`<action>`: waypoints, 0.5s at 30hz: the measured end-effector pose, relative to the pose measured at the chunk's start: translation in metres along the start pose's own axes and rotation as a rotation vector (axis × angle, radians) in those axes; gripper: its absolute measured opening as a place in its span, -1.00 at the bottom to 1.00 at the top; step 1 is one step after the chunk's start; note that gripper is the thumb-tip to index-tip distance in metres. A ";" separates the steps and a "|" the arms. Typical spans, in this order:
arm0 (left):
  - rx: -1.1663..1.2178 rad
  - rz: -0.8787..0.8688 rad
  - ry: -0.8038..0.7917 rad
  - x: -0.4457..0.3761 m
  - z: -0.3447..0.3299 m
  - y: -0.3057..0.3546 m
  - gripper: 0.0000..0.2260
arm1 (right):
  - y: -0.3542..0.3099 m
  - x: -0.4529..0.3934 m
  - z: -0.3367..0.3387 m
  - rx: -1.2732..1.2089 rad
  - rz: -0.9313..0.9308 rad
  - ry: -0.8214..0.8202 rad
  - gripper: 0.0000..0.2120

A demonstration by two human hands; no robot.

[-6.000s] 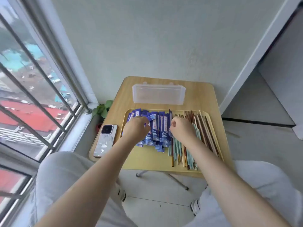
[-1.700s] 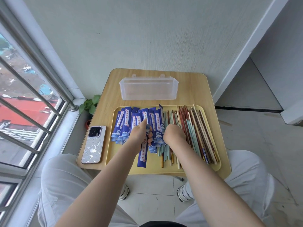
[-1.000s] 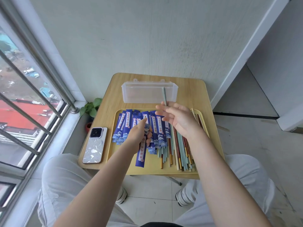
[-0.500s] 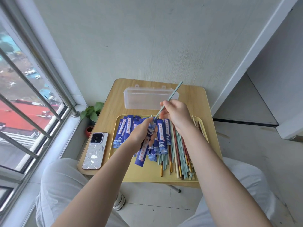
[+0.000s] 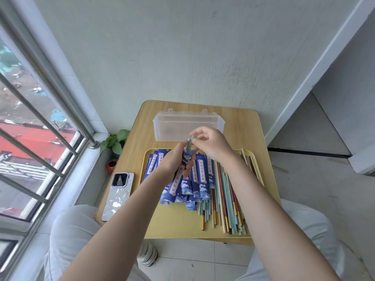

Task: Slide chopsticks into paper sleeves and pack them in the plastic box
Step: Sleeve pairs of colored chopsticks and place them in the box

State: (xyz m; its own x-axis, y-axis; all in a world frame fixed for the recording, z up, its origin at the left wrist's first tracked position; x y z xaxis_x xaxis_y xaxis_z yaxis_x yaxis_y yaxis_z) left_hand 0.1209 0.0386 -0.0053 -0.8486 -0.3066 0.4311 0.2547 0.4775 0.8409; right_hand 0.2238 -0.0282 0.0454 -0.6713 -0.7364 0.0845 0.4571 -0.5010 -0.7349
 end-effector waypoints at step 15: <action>-0.662 -0.247 0.273 -0.044 0.018 0.070 -0.52 | 0.001 -0.029 0.019 -0.327 -0.106 0.059 -0.94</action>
State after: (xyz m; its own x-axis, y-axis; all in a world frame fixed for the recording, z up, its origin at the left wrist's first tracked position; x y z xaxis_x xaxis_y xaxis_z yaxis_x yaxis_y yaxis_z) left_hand 0.1675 0.1002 0.0285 -0.7944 -0.5743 0.1976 0.3699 -0.1995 0.9074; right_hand 0.2553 -0.0160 0.0547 -0.7421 -0.6556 0.1399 0.1781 -0.3941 -0.9016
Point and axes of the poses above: each hand's wrist, its own x-axis away from the middle knuckle, its own z-axis out of the back of the hand, y = z × x, the point moved 7 cm from there along -x, towards the middle knuckle, and after that the axes turned 13 degrees about x, right-handed, at the moved point
